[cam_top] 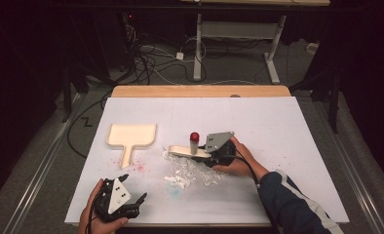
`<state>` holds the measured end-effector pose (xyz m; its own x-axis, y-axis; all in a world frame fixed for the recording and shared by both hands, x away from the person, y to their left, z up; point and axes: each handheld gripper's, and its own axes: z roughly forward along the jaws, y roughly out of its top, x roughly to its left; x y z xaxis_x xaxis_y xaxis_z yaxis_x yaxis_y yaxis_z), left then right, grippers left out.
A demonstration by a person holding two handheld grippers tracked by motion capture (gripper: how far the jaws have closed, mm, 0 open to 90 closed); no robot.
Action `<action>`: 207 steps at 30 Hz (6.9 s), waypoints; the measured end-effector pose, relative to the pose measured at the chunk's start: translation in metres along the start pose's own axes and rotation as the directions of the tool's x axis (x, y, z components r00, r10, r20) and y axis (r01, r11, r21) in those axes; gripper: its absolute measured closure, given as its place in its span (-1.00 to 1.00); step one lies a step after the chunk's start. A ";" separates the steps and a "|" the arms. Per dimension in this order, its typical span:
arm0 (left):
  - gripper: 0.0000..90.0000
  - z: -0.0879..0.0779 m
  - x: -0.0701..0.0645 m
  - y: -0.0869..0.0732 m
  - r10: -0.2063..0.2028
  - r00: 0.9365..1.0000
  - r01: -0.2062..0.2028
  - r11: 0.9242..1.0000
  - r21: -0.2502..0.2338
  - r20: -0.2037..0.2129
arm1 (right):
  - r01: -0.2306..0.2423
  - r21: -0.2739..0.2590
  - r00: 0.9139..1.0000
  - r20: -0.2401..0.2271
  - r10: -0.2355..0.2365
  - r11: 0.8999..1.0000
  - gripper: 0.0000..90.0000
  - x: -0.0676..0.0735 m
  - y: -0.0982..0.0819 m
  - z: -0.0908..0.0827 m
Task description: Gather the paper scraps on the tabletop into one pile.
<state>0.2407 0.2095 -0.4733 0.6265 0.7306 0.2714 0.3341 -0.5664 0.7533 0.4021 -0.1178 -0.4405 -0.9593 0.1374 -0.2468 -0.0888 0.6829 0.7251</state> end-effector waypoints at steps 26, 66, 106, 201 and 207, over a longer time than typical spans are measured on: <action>-0.60 -0.001 0.004 0.001 -0.009 1.000 0.009 1.000 -0.017 0.000 | -0.030 -0.019 0.988 0.151 0.032 0.999 0.51 -0.037 0.034 0.008; -0.60 0.001 -0.003 0.002 0.015 0.999 -0.016 1.000 0.009 0.029 | -0.155 -0.059 0.962 0.218 0.164 0.986 0.51 -0.002 -0.020 -0.096; -0.60 0.011 -0.005 0.010 0.048 0.998 -0.049 0.999 0.017 0.052 | -0.558 -0.016 0.599 0.685 0.416 0.830 0.51 -0.001 -0.100 -0.118; -0.58 0.015 -0.012 0.010 0.082 0.994 -0.084 0.996 0.036 0.068 | -0.268 0.019 0.960 0.090 0.265 0.963 0.51 0.099 -0.038 -0.131; -0.58 0.016 -0.011 0.011 0.078 0.994 -0.080 0.996 0.032 0.072 | -0.251 0.032 0.967 0.050 0.249 0.967 0.51 0.101 -0.033 -0.103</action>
<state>0.2487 0.1896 -0.4777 0.6998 0.6550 0.2851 0.3055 -0.6352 0.7094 0.2806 -0.2002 -0.4230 -0.9366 0.3386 -0.0899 0.1634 0.6492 0.7429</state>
